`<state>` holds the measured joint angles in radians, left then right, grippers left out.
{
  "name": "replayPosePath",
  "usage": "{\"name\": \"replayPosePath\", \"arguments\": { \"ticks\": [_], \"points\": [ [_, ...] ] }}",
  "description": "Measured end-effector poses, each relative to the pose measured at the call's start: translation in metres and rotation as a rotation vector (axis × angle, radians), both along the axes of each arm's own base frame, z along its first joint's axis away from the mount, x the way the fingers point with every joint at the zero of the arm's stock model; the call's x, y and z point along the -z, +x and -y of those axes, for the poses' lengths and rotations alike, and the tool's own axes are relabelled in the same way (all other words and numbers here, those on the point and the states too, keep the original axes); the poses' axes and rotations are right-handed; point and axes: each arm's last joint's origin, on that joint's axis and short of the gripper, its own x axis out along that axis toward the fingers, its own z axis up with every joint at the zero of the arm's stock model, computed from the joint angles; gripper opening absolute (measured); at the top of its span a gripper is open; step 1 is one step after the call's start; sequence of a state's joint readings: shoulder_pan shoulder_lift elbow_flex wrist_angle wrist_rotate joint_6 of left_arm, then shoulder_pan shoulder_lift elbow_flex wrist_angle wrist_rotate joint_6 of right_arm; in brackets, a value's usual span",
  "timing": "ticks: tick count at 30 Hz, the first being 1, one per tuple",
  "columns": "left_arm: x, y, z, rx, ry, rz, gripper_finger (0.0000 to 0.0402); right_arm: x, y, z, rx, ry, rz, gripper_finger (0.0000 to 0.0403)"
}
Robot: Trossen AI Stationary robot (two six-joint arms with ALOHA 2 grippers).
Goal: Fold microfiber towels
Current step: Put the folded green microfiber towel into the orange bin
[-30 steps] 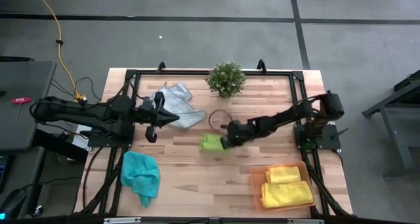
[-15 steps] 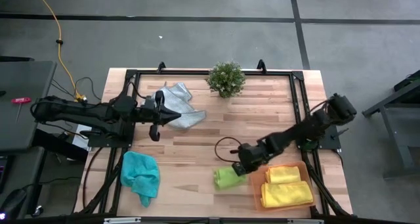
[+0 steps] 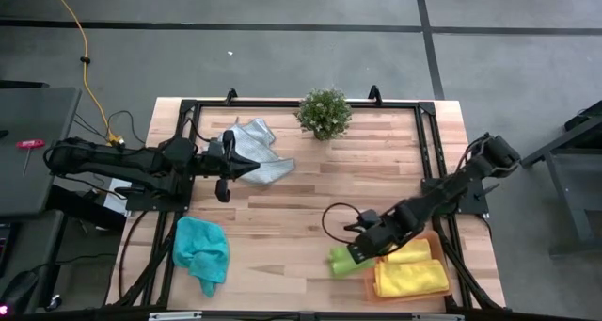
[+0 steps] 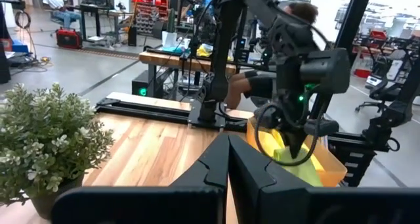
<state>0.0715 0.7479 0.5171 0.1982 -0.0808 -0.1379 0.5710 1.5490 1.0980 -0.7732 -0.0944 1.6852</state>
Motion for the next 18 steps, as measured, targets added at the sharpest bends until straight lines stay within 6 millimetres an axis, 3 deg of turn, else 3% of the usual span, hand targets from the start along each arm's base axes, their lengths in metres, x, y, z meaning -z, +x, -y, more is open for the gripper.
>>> {"name": "replayPosePath", "arguments": {
  "ticks": [9, 18],
  "points": [
    [0.0, 0.0, 0.0, -0.014, 0.003, -0.001, 0.0, -0.007, -0.016, -0.008, 0.014, -0.035, -0.121, 0.0],
    [0.0, 0.0, 0.0, -0.013, 0.018, -0.005, 0.0, -0.022, -0.041, -0.009, 0.165, -0.065, -0.162, 0.0]
  ]
}}
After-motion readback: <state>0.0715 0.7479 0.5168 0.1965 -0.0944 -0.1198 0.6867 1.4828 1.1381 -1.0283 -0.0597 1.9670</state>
